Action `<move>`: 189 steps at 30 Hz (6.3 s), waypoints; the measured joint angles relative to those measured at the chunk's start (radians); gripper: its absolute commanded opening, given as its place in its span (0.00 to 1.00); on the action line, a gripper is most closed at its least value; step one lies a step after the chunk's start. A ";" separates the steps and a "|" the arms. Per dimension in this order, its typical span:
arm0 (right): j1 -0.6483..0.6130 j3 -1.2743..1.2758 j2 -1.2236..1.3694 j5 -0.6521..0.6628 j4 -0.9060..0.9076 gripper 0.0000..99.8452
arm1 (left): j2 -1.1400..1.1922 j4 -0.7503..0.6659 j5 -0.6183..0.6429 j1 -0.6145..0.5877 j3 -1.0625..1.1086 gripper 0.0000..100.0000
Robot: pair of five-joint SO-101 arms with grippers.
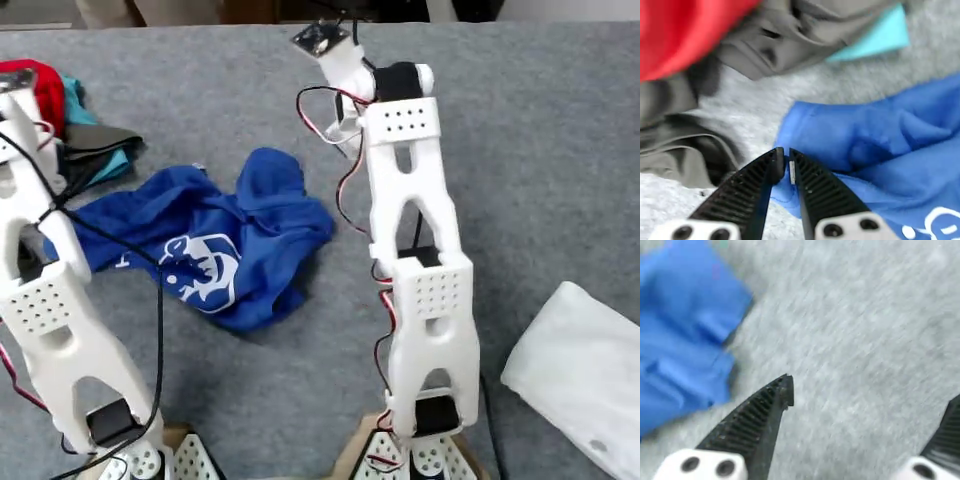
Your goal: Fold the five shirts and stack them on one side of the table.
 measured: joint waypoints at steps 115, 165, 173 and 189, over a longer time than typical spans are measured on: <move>0.276 -0.511 -1.241 0.054 0.160 0.00 | -1.171 0.011 0.411 0.203 -0.025 0.02; 0.238 1.085 -0.855 -0.035 -1.201 0.00 | -0.462 -0.977 0.477 0.267 0.608 0.02; 0.238 0.720 -0.497 -0.054 -1.231 0.00 | -0.133 -0.801 0.477 0.295 0.041 0.02; 0.196 -0.094 0.018 -0.054 -0.950 0.00 | 0.207 -0.930 0.477 0.321 -0.371 0.02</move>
